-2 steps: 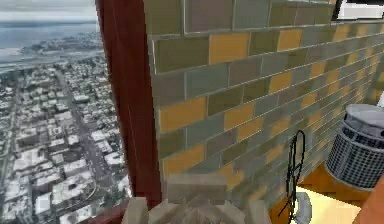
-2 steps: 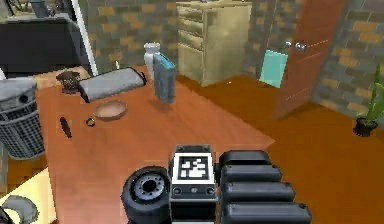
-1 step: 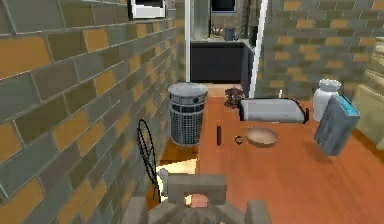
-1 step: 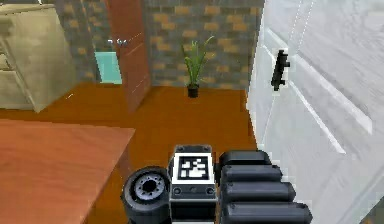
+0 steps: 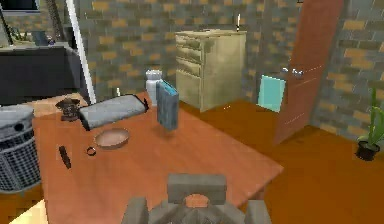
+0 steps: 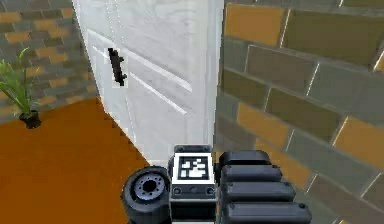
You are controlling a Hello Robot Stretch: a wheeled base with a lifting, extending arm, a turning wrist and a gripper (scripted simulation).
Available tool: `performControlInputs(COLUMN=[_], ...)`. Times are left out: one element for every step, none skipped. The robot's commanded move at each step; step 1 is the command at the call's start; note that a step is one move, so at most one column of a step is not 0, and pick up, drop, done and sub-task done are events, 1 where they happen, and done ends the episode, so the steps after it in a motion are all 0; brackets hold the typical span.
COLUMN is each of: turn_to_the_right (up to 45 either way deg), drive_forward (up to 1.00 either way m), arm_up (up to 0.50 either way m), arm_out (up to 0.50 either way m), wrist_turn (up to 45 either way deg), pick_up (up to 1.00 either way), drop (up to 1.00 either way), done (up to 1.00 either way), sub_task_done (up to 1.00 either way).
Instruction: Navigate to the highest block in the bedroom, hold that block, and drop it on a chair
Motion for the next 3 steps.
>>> performControlInputs(turn_to_the_right=[42.0,0.0,-21.0], drive_forward=[0.0,1.0,0.0], arm_up=[0.0,0.0,0.0], arm_out=[0.0,0.0,0.0], wrist_turn=[0.0,0.0,0.0], pick_up=[0.0,0.0,0.0], drop=[0.0,0.0,0.0], done=[0.0,0.0,0.0], sub_task_done=[0.0,0.0,0.0])
